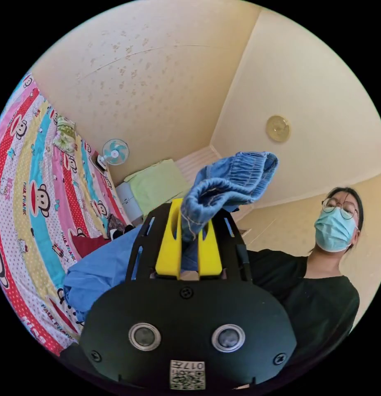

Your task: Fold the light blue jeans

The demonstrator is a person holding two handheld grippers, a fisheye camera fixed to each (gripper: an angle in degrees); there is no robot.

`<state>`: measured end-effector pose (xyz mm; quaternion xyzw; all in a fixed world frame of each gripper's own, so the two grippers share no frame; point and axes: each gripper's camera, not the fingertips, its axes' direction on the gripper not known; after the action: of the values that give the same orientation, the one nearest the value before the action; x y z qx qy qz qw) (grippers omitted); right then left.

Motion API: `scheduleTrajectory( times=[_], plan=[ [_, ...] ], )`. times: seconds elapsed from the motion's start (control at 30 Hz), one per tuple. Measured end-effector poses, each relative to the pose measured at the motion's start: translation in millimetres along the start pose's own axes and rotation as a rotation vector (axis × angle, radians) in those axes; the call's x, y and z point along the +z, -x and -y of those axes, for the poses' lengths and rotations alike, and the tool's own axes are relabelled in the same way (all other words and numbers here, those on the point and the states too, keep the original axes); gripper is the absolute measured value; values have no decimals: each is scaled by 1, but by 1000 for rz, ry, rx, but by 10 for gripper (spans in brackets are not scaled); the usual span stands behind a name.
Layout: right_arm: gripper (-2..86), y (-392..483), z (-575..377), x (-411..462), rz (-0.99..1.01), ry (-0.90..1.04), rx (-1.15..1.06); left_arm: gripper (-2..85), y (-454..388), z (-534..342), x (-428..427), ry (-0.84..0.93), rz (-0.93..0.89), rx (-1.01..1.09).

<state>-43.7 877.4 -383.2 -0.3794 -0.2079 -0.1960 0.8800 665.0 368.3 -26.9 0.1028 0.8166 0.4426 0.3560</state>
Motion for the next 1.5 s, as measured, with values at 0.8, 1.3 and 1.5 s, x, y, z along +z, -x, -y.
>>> scheduleTrajectory(
  times=[0.8,1.3,1.5],
  plan=[
    [24,304,78,96,-1046,-195,-777,40,-476,164,-21,-361,572,1160],
    [19,-137,365,-259,-1557,-215,30,82,-171,600,42,35,1121,485],
    [27,-324,241,-449,-1462,-234,481,104,106,591,-49,205,1169,32]
  ],
)
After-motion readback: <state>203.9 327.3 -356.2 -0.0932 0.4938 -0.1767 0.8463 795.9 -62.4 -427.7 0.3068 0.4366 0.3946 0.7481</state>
